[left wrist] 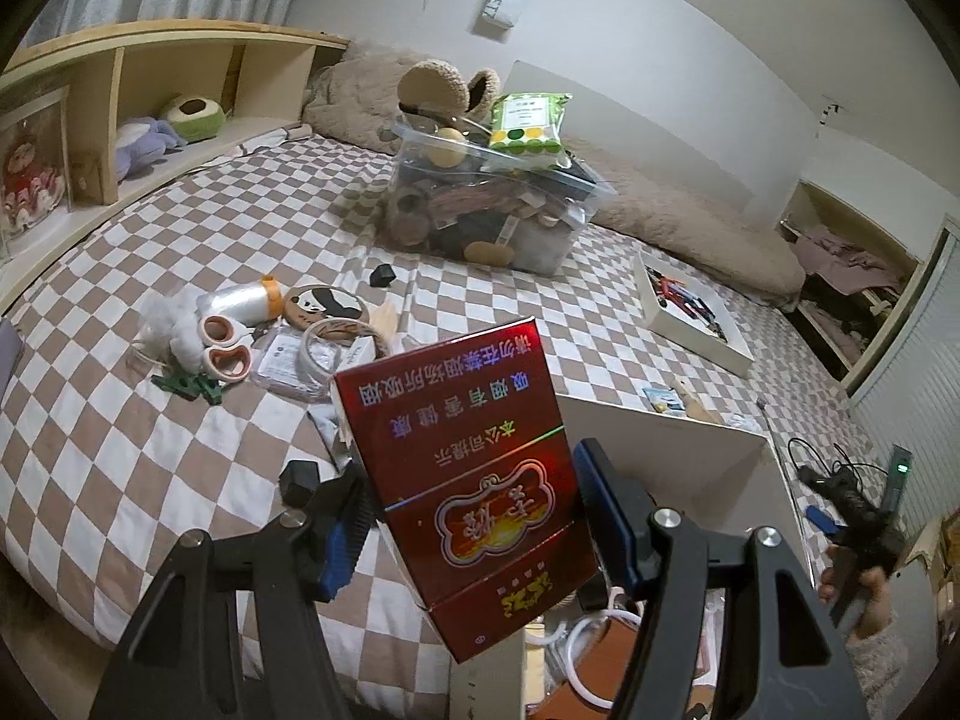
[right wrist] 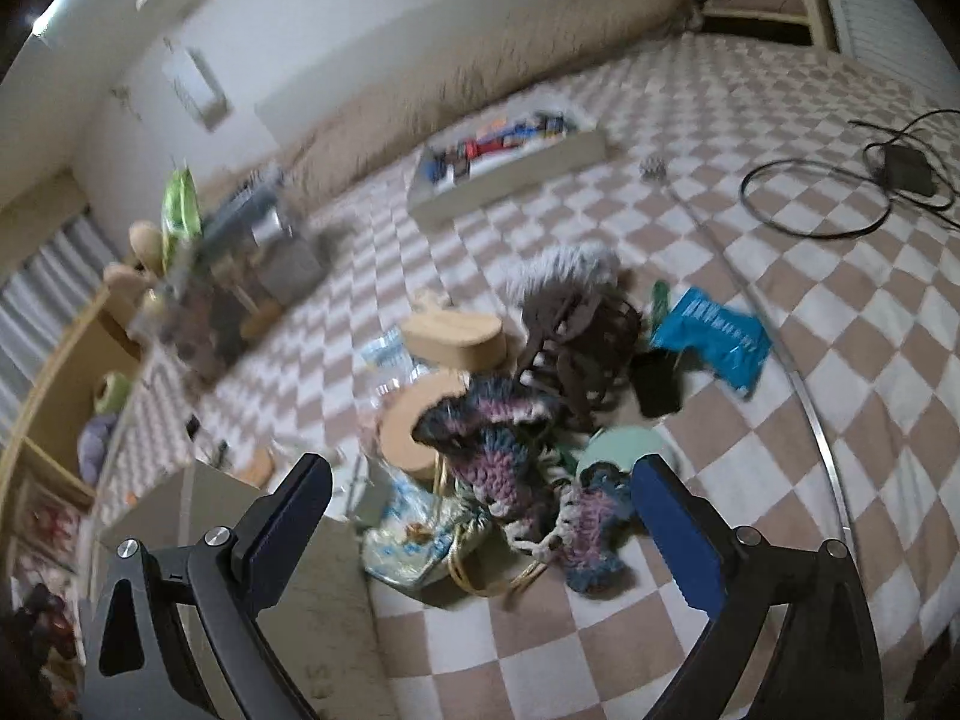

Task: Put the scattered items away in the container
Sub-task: 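Carry the knitted bundle in the right tool over the white box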

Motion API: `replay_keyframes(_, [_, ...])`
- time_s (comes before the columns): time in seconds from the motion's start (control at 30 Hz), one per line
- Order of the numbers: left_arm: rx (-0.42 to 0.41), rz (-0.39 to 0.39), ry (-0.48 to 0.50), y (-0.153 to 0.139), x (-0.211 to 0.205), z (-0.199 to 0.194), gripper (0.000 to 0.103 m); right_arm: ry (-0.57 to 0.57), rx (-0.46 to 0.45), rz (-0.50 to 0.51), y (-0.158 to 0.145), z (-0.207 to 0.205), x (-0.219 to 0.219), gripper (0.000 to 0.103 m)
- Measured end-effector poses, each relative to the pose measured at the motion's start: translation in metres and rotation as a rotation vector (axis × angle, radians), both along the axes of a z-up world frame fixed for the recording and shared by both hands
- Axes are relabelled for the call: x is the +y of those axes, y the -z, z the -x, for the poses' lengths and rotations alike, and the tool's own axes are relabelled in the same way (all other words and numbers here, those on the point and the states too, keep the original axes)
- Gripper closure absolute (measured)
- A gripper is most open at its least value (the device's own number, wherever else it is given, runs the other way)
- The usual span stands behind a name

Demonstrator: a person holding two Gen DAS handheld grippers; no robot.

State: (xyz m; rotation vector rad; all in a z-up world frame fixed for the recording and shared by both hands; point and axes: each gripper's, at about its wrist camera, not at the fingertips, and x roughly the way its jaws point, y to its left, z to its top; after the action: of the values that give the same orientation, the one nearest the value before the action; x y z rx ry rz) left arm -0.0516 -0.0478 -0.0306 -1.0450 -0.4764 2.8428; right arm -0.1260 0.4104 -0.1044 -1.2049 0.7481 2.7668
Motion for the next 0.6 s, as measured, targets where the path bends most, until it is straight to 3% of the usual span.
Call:
replay_keyframes(0.07, [-0.001,-0.001,0.007,0.000,0.002,0.000,0.039,-0.023,-0.039,-0.011,0.009,0.010,-0.004,0.006])
replay_keyframes(0.13, [-0.003,-0.005,0.012,0.001,0.003,0.000,0.039,-0.034,-0.076,-0.017,0.018,0.019,-0.005,0.023])
replay_keyframes(0.17, [-0.003,-0.007,0.015,0.001,0.004,0.000,0.039,-0.040,-0.098,-0.007,0.023,0.023,-0.004,0.026])
replay_keyframes(0.3, [-0.005,-0.010,0.027,0.001,0.007,0.000,0.039,-0.051,-0.158,0.036,0.041,0.033,0.000,0.061])
replay_keyframes(0.4, [-0.004,-0.011,0.038,0.001,0.010,0.000,0.039,-0.035,-0.122,0.091,0.038,0.026,0.009,0.086])
replay_keyframes(0.6, [-0.001,-0.010,0.053,0.000,0.015,-0.003,0.039,-0.003,0.022,0.111,0.004,0.004,0.020,0.092])
